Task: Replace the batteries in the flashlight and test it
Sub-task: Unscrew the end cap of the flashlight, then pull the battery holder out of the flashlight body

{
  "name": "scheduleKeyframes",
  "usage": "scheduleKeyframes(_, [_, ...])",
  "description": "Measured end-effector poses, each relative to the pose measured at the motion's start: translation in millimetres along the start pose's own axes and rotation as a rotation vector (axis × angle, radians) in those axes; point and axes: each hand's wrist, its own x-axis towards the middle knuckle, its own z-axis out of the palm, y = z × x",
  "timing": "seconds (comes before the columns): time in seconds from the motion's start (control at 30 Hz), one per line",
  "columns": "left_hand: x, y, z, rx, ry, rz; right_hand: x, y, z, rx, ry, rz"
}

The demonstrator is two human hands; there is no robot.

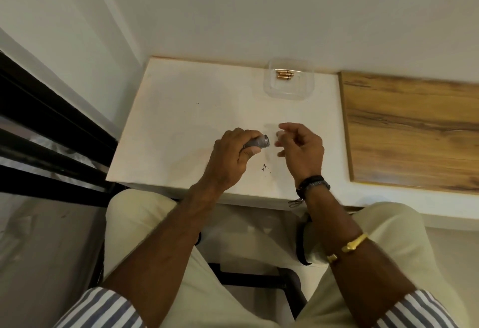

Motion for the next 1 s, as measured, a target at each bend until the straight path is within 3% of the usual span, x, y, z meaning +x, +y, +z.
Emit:
scheduleKeyframes(0.1, [7,10,-12,0.292,-0.051,0.119,-13,-17,-6,0.312,-0.235,0.267])
scheduleKeyframes(0.23, [17,18,-21,0.561,-0.141,0.188,-15,-15,-12,0.505,-0.412,0.438])
scheduleKeyframes(0.53, [20,24,-32,0.625,-0.124,0.229,-20,-8,-14,0.652,-0.421,0.476])
scheduleKeyframes(0.83, [9,2,-17,0.400,0.027,0.044,-15,-10,-13,0.594,-0.205,0.340])
scheduleKeyframes(1.0, [13,-3,-13,0.039,0.156,-0.109,-13,-7,-13,0.601,-0.128,0.321])
